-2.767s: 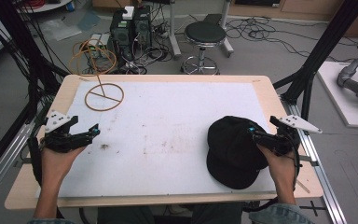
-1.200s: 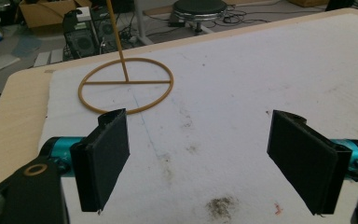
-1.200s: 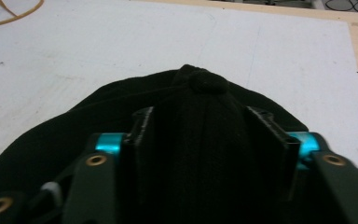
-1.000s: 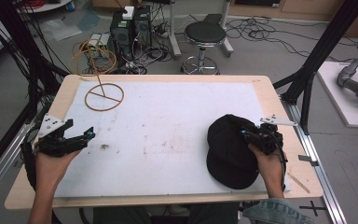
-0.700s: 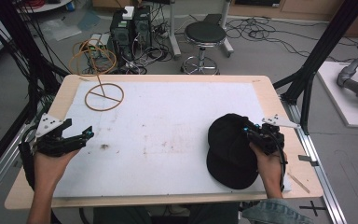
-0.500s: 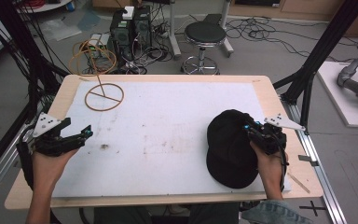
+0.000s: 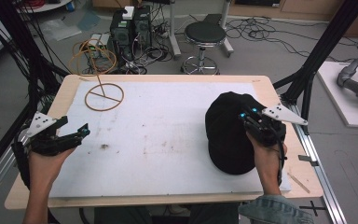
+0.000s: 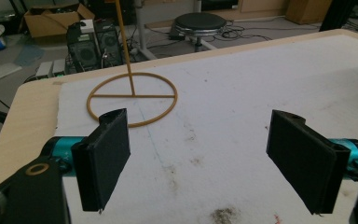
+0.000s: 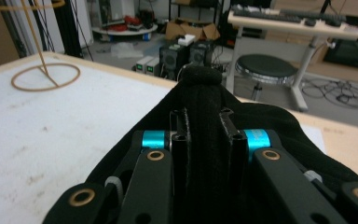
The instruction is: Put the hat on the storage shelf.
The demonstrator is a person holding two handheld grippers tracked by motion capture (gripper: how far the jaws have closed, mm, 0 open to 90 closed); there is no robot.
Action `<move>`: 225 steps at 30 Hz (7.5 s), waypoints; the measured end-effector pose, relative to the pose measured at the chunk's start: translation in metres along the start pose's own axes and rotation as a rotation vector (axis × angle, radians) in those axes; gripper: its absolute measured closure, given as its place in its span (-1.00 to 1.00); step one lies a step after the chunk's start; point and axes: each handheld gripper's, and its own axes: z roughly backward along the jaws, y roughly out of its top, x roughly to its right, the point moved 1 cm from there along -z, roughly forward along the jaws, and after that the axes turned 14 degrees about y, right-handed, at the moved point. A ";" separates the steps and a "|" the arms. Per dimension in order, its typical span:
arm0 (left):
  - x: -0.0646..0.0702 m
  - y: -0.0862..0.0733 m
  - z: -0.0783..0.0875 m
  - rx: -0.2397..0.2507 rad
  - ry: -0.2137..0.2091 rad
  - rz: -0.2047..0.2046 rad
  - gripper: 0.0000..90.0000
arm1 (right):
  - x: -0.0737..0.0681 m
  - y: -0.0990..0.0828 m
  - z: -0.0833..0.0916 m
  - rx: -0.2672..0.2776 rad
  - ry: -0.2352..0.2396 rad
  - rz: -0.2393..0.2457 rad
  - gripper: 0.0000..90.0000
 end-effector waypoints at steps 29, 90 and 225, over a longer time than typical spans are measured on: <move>-0.008 -0.004 0.009 0.007 -0.009 0.010 -0.52 | -0.022 0.103 -0.081 0.128 0.206 0.080 0.75; -0.026 -0.029 0.038 0.005 -0.016 0.055 -0.52 | -0.145 0.219 -0.286 0.234 0.507 0.086 0.75; 0.003 -0.023 0.015 0.003 -0.092 -0.013 -0.49 | 0.007 0.162 -0.203 0.110 0.147 -0.125 -0.60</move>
